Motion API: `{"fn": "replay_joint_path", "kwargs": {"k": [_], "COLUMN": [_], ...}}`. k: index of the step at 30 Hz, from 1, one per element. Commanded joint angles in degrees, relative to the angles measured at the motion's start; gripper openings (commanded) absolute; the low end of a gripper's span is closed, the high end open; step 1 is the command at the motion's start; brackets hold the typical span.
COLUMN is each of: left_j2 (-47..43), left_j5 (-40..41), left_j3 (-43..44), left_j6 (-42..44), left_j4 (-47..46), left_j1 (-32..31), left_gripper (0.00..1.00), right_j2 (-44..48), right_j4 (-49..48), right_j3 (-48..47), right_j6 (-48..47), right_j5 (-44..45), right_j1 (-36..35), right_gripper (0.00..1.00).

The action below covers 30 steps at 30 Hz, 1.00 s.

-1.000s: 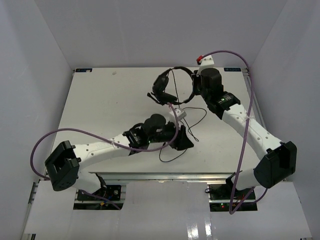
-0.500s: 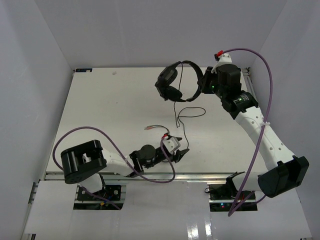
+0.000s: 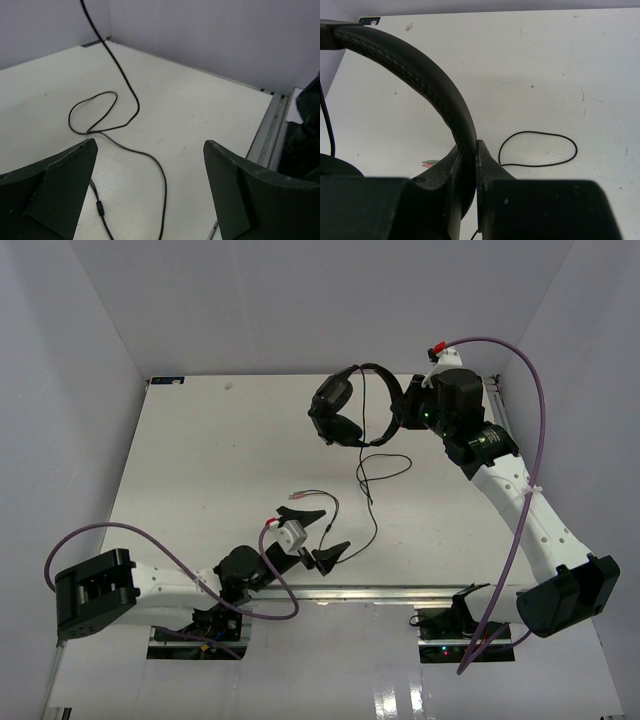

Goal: Wrap the headphones

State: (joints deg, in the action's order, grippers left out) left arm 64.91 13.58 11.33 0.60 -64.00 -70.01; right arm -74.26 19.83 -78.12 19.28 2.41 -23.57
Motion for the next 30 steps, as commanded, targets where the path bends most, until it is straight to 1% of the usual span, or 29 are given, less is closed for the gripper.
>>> {"fn": "replay_joint_path", "kwargs": {"k": [1, 3, 10, 16, 18, 20, 24, 26, 30], "left_j2": [8.9, 14.2, 29.0, 35.4, 36.7, 38.2, 41.2, 43.2, 44.9], "left_j5": [-1.2, -2.6, -7.6, -12.7, -12.3, -10.2, -7.9, -6.7, -3.9], "left_j3": [1.2, 4.2, 16.9, 22.0, 22.8, 23.8, 26.5, 27.9, 29.0], "left_j6": [-3.1, -1.6, -0.8, -1.6, -1.9, -2.1, -2.0, -2.3, -2.5], "left_j4": [-8.3, -10.4, -11.6, -11.7, -11.2, -10.5, -9.6, -9.7, -10.7], "left_j1": [4.7, 6.0, 8.7, 9.0, 9.0, 9.0, 9.2, 9.5, 9.6], "left_gripper": [0.98, 0.98, 0.98, 0.90, 0.89, 0.88, 0.84, 0.78, 0.78], "right_j2": [0.9, 1.1, 2.0, 2.5, 2.5, 2.7, 3.3, 4.1, 4.9], "right_j4": [-2.6, -2.5, -2.7, -2.7, -2.7, -2.6, -2.6, -2.6, -2.8], "right_j3": [-4.0, -4.2, -3.4, -3.2, -3.2, -3.3, -3.1, -3.0, -2.2], "right_j6": [2.3, 2.7, 3.6, 4.2, 4.4, 4.6, 4.9, 4.9, 5.0], "right_j5": [-1.9, -2.6, -4.9, -6.2, -6.7, -7.2, -7.9, -8.0, -8.4], "right_j1": [0.4, 0.3, 0.5, 1.0, 1.0, 1.0, 1.0, 1.0, 1.0], "right_gripper": [0.08, 0.08, 0.08, 0.08, 0.08, 0.08, 0.08, 0.08, 0.08]}}
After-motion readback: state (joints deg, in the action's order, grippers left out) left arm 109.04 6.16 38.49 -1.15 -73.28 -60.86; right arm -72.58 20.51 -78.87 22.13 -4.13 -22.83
